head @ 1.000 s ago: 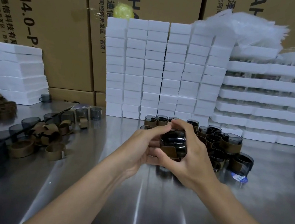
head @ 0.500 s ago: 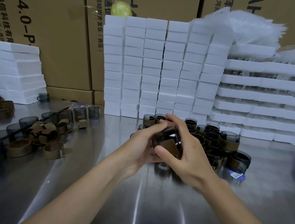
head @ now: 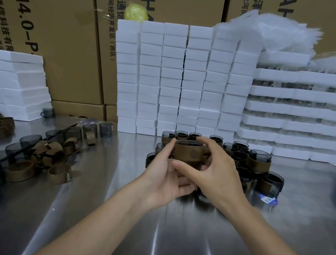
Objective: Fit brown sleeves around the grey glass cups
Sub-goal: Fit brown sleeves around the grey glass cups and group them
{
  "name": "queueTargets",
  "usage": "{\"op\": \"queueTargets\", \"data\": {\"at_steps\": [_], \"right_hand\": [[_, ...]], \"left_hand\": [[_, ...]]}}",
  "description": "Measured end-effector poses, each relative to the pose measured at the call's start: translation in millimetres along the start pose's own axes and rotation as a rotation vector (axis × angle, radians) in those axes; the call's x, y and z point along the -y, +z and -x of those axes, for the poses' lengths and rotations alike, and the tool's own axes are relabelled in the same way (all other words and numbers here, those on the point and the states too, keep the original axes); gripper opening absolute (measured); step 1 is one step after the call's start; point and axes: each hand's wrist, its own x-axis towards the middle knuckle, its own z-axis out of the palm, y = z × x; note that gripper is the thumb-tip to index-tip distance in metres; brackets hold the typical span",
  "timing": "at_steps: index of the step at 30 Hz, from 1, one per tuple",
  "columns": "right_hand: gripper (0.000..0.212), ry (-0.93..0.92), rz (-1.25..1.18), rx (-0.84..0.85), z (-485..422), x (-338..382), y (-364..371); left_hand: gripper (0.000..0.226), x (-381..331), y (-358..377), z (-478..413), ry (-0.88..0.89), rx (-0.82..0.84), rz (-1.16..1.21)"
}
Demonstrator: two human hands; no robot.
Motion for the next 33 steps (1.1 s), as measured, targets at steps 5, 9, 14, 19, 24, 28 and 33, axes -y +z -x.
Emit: {"op": "queueTargets", "data": {"at_steps": [5, 9, 14, 19, 24, 28, 33], "right_hand": [[0.078, -0.02, 0.066, 0.033, 3.5, 1.4, 3.7], [0.087, -0.008, 0.103, 0.038, 3.6, 3.6, 1.9], [0.072, 0.024, 0.058, 0.063, 6.2, 5.0, 7.0], [0.063, 0.012, 0.029, -0.001, 8.8, 3.7, 10.7], [0.067, 0.002, -0.045, -0.008, 7.8, 2.9, 12.3], [0.069, -0.005, -0.031, -0.031, 8.0, 1.9, 12.5], [0.059, -0.012, -0.104, -0.023, 10.8, 5.5, 18.9]], "left_hand": [[0.074, 2.2, 1.3, -1.7, -0.036, -0.044, 0.074], [0.075, 4.2, 1.7, -0.3, -0.048, -0.045, 0.089], [0.073, 6.2, 0.6, -1.2, -0.03, -0.042, 0.109], [0.074, 6.5, -2.4, -0.3, 0.007, -0.003, 0.126], [0.07, 2.7, -1.7, 1.8, 0.022, 0.051, 0.132], [0.068, 1.3, -1.7, 2.2, 0.018, 0.104, 0.151], [0.066, 3.0, 0.5, 1.3, 0.02, 0.123, 0.17]]}}
